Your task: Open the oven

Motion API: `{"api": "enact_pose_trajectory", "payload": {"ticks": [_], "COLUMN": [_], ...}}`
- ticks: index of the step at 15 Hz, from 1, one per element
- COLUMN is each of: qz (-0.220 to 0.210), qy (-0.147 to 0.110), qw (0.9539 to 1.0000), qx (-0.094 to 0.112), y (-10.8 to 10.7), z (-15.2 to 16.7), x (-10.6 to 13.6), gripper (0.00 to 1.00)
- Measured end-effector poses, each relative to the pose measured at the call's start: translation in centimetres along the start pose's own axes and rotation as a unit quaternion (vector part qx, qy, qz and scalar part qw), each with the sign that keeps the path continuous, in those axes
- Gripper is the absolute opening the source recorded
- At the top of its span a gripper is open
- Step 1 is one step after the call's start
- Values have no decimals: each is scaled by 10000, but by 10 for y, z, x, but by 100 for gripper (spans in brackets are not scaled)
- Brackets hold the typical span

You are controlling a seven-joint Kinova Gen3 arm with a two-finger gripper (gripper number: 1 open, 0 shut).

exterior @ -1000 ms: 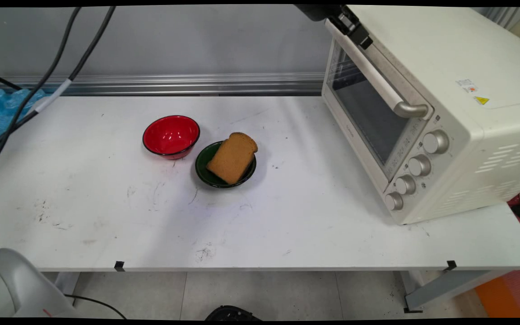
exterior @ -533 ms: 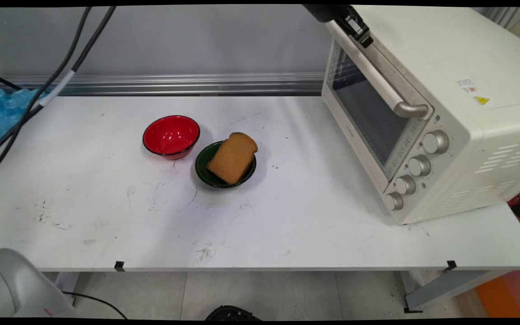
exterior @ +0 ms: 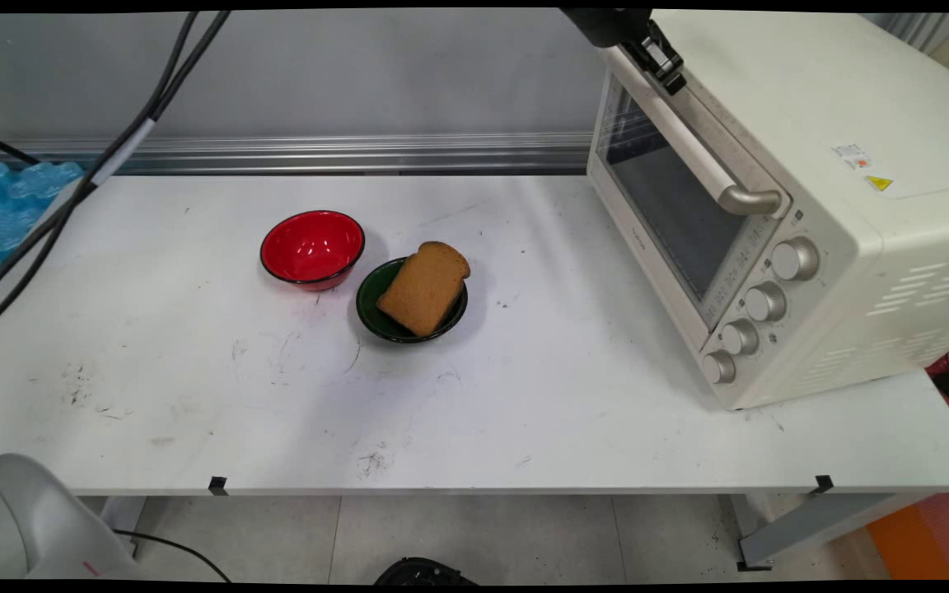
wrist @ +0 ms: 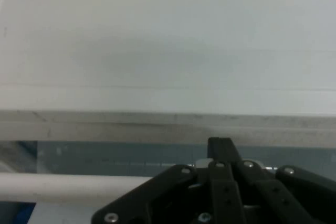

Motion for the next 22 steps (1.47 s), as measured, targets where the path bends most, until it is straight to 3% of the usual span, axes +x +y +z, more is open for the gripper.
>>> {"api": "enact_pose_trajectory", "payload": {"ticks": [11, 22], "qz": [-53, -113], "qy": [-207, -518], "qw": [9998, 9986], "qx": [39, 42], "y": [-1, -1], "z": [14, 6], "x": [-2, -27], "gripper": [0, 0]}}
